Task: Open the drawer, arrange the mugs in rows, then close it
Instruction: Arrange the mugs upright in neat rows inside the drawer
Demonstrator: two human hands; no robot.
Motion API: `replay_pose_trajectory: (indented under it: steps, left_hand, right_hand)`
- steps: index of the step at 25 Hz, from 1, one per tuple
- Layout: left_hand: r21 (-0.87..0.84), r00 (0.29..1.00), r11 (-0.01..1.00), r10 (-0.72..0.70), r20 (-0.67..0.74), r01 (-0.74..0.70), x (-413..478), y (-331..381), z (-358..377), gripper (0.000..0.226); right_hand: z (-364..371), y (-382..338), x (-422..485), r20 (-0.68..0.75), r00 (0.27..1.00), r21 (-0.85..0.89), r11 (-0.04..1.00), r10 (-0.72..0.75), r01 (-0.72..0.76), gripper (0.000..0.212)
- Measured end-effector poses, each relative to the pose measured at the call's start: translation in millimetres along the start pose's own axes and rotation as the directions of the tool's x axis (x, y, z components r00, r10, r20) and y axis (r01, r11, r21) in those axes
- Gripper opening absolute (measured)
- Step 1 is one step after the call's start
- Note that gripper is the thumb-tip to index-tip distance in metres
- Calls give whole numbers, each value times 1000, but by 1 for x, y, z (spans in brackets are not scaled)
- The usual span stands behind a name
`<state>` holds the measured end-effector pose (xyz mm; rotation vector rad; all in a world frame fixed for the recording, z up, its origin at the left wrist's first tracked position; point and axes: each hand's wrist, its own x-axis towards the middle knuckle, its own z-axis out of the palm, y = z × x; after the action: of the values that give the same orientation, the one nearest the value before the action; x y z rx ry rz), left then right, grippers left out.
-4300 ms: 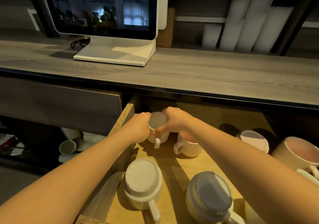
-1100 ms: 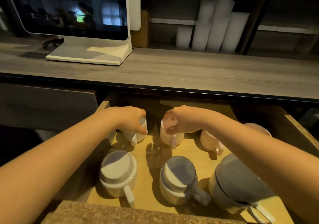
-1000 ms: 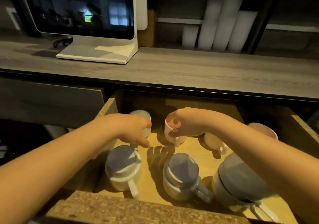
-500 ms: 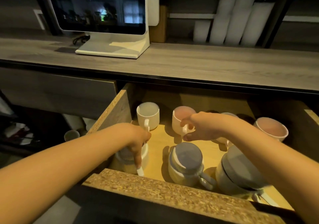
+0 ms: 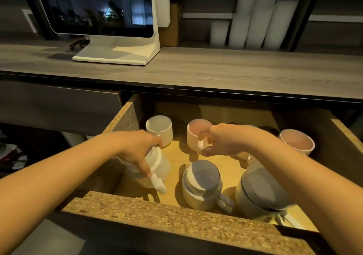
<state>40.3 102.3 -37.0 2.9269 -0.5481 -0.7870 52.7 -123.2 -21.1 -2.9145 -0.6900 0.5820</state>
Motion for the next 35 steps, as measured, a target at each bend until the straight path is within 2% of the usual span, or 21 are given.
replay_pose_trajectory:
  steps: [3, 5, 7, 8, 12, 14, 16, 18, 21, 24, 27, 30, 32, 35]
  left_hand:
    - [-201, 972, 965, 129, -198, -169, -17, -2, -21, 69]
    - [-317, 923, 903, 178, -341, -291, -23, 0, -31, 70]
    - [-364, 864, 849, 191, -465, -383, -22, 4, -38, 76]
    - [-384, 835, 819, 194, -515, -427, -20, 7, -39, 77]
    - [-513, 757, 634, 184, -627, -579, -12, 17, -38, 68]
    - [-542, 735, 577, 161, -659, -611, -9, 19, -36, 68]
    - [-543, 742, 584, 163, -650, -604, -10, 19, -36, 69]
    - [-508, 775, 651, 205, -598, -564, -13, 15, -38, 72]
    - [-448, 835, 755, 235, -497, -479, -20, 5, -37, 76]
    - [-380, 888, 846, 208, -409, -373, -28, -7, -28, 63]
    - [-286, 931, 925, 147, -334, -249, -37, -17, -21, 54]
    - [-290, 978, 948, 77, -195, -133, -43, -24, -16, 45]
    - [-282, 994, 956, 50, -100, -76, -43, -30, -10, 40]
    - [-217, 999, 976, 8, -45, -17, -40, -36, -3, 36]
  right_hand:
    - [-5, 5, 3, -102, 995, 104, 995, 0, 10, 53]
    - [-14, 10, 3, -87, 995, 340, 937, -55, 81, 60]
    - [-23, 15, -1, -54, 989, 619, 772, -138, 141, 71]
    - [-26, 17, -3, -56, 984, 707, 690, -168, 158, 77]
    - [-34, 23, -8, -114, 971, 872, 447, -212, 200, 84]
    - [-36, 22, -10, -140, 965, 889, 401, -223, 222, 88]
    - [-35, 19, -10, -182, 967, 878, 414, -179, 242, 81]
    - [-33, 14, -8, -231, 964, 841, 472, -132, 266, 70]
    - [-28, 3, -7, -274, 956, 680, 682, -105, 269, 70]
    - [-19, -15, -1, -282, 953, 480, 843, -113, 242, 71]
    - [-10, -39, 9, -249, 958, 335, 915, -143, 224, 76]
    - [5, -64, 23, -219, 959, 176, 959, -180, 220, 79]
    - [17, -79, 32, -168, 964, 143, 963, -204, 228, 77]
    - [29, -94, 40, -123, 965, 126, 961, -231, 246, 71]
